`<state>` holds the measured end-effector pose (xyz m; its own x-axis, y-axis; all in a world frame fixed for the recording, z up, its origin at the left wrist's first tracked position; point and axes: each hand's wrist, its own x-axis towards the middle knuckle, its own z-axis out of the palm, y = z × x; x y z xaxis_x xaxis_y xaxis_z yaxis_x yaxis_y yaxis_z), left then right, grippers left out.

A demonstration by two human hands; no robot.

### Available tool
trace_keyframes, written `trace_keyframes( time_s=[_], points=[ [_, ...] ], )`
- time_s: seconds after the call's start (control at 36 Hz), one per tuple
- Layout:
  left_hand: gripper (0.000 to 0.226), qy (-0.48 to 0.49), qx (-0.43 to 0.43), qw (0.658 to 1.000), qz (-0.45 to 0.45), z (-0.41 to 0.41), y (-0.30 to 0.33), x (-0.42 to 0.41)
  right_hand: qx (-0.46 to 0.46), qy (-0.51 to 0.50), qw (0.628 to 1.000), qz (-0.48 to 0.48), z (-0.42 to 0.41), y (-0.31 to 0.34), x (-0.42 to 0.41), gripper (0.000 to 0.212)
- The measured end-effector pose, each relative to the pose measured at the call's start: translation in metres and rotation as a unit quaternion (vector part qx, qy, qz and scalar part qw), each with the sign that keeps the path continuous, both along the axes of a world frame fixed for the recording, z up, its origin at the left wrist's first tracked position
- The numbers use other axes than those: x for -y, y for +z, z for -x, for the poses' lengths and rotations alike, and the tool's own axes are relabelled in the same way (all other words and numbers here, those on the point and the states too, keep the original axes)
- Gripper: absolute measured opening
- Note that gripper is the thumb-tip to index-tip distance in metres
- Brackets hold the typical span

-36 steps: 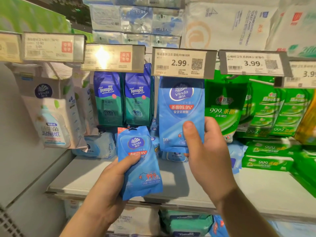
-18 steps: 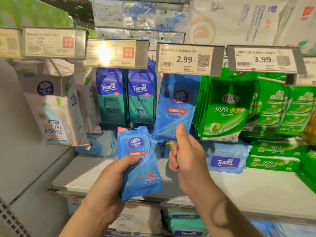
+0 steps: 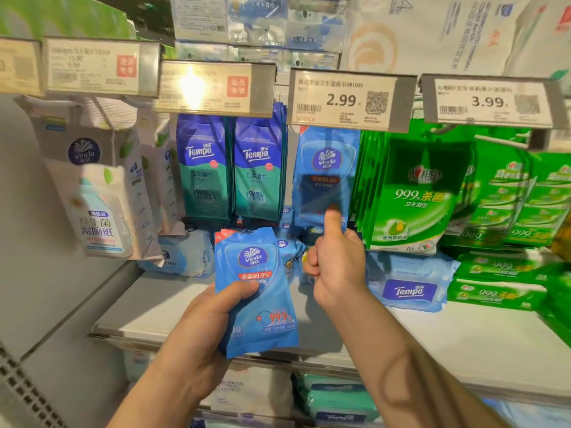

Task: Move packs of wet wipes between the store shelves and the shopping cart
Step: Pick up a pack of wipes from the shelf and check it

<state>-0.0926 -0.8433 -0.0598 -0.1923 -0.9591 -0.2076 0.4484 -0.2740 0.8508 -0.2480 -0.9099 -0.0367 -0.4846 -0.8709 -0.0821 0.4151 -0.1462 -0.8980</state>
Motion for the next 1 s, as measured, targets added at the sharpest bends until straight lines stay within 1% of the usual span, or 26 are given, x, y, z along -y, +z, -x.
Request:
trace_keyframes(
  time_s=[0.06,0.11,0.19,0.25,0.28,0.31,0.33,0.36,0.42,0.47,0.56,0.58,0.64,0.67,0.75,0.86,0.94,1.0],
  points=[
    [0.047,-0.001,0.002,1.0,0.01,-0.001,0.0,0.0,0.001,0.015,1.0,-0.009,0.003,-0.007,-0.004,0.038],
    [0.045,0.0,0.004,1.0,0.019,-0.001,0.0,-0.001,-0.021,0.045,0.998,-0.03,0.004,-0.015,-0.011,0.036],
    [0.04,0.0,0.006,1.0,0.031,0.0,0.0,-0.003,-0.082,0.145,0.983,-0.071,0.005,-0.026,-0.028,0.039],
    [0.035,-0.001,0.008,0.999,0.04,0.002,-0.001,-0.003,-0.139,0.232,0.96,-0.074,0.005,-0.034,-0.041,0.049],
    [0.034,-0.001,0.01,0.999,0.044,0.003,-0.002,-0.004,-0.17,0.266,0.947,-0.064,0.005,-0.038,-0.047,0.059],
    [0.035,0.0,0.012,0.999,0.046,0.003,-0.003,-0.003,-0.201,0.286,0.935,-0.052,0.005,-0.041,-0.051,0.07],
    [0.037,0.001,0.014,0.999,0.048,0.004,-0.004,-0.004,-0.223,0.298,0.927,-0.044,0.006,-0.042,-0.055,0.076],
    [0.039,0.002,0.016,0.999,0.05,0.005,-0.004,-0.004,-0.238,0.307,0.921,-0.036,0.007,-0.042,-0.059,0.074],
    [0.042,0.007,0.016,0.998,0.054,0.006,-0.005,-0.005,-0.249,0.327,0.911,-0.018,0.01,-0.041,-0.064,0.064],
    [0.043,0.014,0.009,0.998,0.055,0.007,-0.005,-0.005,-0.26,0.334,0.906,-0.02,0.013,-0.035,-0.067,0.055],
    [0.043,0.017,0.002,0.998,0.058,0.01,-0.004,-0.006,-0.288,0.32,0.902,-0.026,0.014,-0.023,-0.073,0.03],
    [0.043,0.02,0.001,0.998,0.058,0.011,-0.003,-0.006,-0.299,0.313,0.901,-0.026,0.014,-0.022,-0.074,0.028],
    [0.043,0.027,-0.003,0.998,0.06,0.01,-0.003,-0.006,-0.327,0.298,0.896,-0.032,0.016,-0.023,-0.075,0.033],
    [0.041,0.03,-0.004,0.998,0.061,0.01,-0.002,-0.006,-0.324,0.294,0.899,-0.035,0.017,-0.023,-0.076,0.033],
    [0.041,0.041,-0.001,0.997,0.063,0.007,-0.003,-0.005,-0.264,0.292,0.918,-0.038,0.019,-0.021,-0.08,0.019],
    [0.047,0.056,-0.004,0.996,0.07,0.002,-0.002,-0.003,-0.206,0.259,0.943,-0.04,0.023,-0.014,-0.088,0.016],
    [0.04,0.052,-0.011,0.996,0.072,0.0,-0.001,-0.002,-0.222,0.225,0.948,-0.026,0.025,-0.005,-0.094,0.013],
    [0.04,0.048,-0.02,0.996,0.075,-0.001,0.001,-0.002,-0.244,0.203,0.948,0.001,0.025,0.003,-0.099,0.009]
  ],
)
